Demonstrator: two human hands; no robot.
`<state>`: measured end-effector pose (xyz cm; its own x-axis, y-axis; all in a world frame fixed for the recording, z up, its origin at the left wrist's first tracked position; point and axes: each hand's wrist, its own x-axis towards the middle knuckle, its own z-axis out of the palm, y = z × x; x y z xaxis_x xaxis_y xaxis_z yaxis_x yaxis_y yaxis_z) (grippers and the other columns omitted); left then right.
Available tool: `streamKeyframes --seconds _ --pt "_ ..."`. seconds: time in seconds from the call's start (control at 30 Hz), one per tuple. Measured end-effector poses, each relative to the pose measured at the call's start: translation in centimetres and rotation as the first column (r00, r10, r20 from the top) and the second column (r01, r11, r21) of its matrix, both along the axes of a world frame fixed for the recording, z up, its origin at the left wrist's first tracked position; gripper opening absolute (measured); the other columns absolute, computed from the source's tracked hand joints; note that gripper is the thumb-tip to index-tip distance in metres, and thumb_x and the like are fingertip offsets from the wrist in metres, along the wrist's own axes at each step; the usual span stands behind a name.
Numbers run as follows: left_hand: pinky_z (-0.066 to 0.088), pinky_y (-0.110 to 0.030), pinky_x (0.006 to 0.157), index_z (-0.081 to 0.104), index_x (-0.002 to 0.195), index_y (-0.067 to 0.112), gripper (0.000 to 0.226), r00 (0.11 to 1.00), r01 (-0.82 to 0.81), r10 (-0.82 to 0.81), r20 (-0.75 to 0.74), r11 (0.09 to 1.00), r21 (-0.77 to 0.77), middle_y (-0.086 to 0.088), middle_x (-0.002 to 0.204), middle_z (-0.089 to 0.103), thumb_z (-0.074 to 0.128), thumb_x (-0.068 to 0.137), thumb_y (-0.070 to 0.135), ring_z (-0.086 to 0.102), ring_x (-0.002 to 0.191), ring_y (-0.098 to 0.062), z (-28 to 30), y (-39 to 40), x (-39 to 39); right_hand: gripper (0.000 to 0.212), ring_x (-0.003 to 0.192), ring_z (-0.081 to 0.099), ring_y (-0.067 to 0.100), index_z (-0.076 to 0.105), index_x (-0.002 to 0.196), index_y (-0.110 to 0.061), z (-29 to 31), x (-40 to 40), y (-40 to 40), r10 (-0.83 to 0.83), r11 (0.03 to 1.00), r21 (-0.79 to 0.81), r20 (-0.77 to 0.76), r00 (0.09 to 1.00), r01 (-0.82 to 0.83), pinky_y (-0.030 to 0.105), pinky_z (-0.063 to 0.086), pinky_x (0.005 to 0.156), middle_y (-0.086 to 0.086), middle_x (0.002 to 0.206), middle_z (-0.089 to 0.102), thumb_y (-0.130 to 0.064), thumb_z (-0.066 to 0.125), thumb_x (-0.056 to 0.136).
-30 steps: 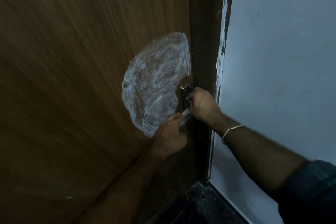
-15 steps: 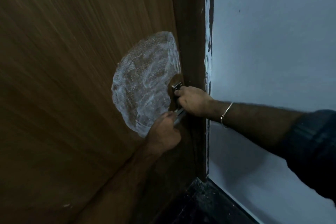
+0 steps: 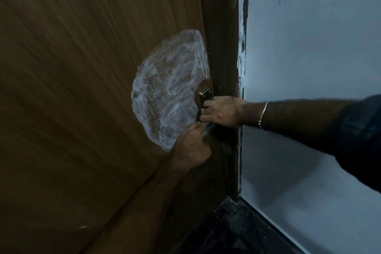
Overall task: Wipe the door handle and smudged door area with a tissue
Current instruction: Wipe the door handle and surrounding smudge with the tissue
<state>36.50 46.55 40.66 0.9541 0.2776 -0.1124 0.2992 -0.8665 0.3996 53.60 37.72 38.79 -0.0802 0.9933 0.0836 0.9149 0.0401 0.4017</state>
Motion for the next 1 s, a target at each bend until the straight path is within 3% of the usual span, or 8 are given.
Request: streamKeyframes --seconds 0.13,0.27,0.43,0.57,0.63,0.7,0.83,1.0 --pt "0.032 -0.024 0.104 0.038 0.149 0.02 0.061 1.0 -0.009 0.009 -0.015 1.0 -0.025 0.004 0.152 0.036 0.056 0.092 0.009 0.036 0.137 -0.016 0.1 -0.1 0.0 0.025 0.097 0.053 0.021 0.059 0.118 -0.021 0.5 0.3 -0.3 -0.07 0.997 0.022 -0.144 0.987 0.074 0.032 0.044 0.077 0.0 0.115 0.062 -0.018 0.058 0.093" --pt "0.031 -0.019 0.093 0.037 0.149 0.021 0.062 0.999 -0.04 0.039 -0.017 0.996 -0.079 0.005 0.151 0.037 0.056 0.092 0.009 0.039 0.134 -0.015 0.2 -0.1 0.1 0.034 0.108 0.057 0.026 0.059 0.124 -0.014 -0.6 -0.3 -1.4 -0.274 0.889 0.23 -0.422 0.864 0.395 0.03 0.044 0.079 0.007 0.118 0.06 -0.01 0.057 0.09" --pt "0.04 -0.019 0.086 0.04 0.147 0.023 0.062 0.998 -0.048 0.044 -0.035 0.993 -0.109 0.005 0.147 0.039 0.059 0.09 0.008 0.045 0.118 -0.011 0.4 0.0 0.0 0.038 0.108 0.064 0.031 0.066 0.119 -0.009 -2.8 -2.9 0.4 -0.285 0.548 0.191 -0.872 0.397 0.814 0.035 0.051 0.097 0.013 0.118 0.065 0.001 0.058 0.083" --pt "0.032 -0.014 0.088 0.04 0.147 0.023 0.06 0.998 -0.05 0.047 -0.041 0.994 -0.095 0.006 0.149 0.038 0.058 0.092 0.009 0.041 0.123 -0.009 0.7 -0.1 0.0 0.035 0.106 0.062 0.02 0.066 0.122 -0.01 -2.4 -4.2 0.9 -0.002 0.294 -0.022 -1.0 -0.022 0.955 0.021 0.043 0.089 0.003 0.116 0.067 -0.002 0.056 0.09" --pt "0.029 -0.018 0.092 0.04 0.148 0.022 0.06 0.998 -0.048 0.045 -0.039 0.995 -0.083 0.006 0.151 0.037 0.058 0.092 0.009 0.038 0.134 -0.013 0.7 -0.2 0.0 0.022 0.09 0.063 0.019 0.07 0.107 -0.01 -2.6 -5.0 1.3 0.371 0.197 -0.312 -0.854 -0.365 0.93 0.029 0.049 0.082 0.004 0.107 0.068 -0.004 0.054 0.092" --pt "0.031 -0.022 0.098 0.039 0.148 0.023 0.061 0.998 -0.043 0.04 -0.038 0.997 -0.062 0.004 0.153 0.036 0.058 0.091 0.008 0.035 0.137 -0.015 0.6 -0.4 -0.1 0.018 0.079 0.062 0.021 0.066 0.1 -0.004 -3.2 -5.7 2.0 0.72 0.302 -0.552 -0.402 -0.566 0.777 0.034 0.054 0.087 0.014 0.102 0.066 -0.002 0.049 0.094" --pt "0.026 -0.031 0.115 0.036 0.15 0.022 0.061 0.999 0.0 0.0 -0.034 1.0 0.0 0.004 0.158 0.031 0.054 0.094 0.008 0.026 0.145 -0.016 0.6 -0.6 -0.2 0.041 0.122 0.059 0.03 0.052 0.132 0.006 -5.5 -6.6 2.6 0.779 0.619 -0.435 0.234 -0.582 0.653 0.036 0.041 0.111 0.02 0.135 0.058 -0.007 0.045 0.095" --pt "0.023 -0.033 0.118 0.028 0.154 0.024 0.069 0.999 0.01 -0.009 -0.034 1.0 0.022 0.004 0.162 0.023 0.053 0.092 0.007 0.022 0.148 -0.016 -0.2 -0.5 -0.1 0.041 0.119 0.062 0.033 0.053 0.134 0.003 -6.3 -7.0 2.0 0.689 0.72 -0.315 0.221 -0.691 0.618 0.041 0.048 0.106 0.024 0.134 0.059 -0.013 0.053 0.096"
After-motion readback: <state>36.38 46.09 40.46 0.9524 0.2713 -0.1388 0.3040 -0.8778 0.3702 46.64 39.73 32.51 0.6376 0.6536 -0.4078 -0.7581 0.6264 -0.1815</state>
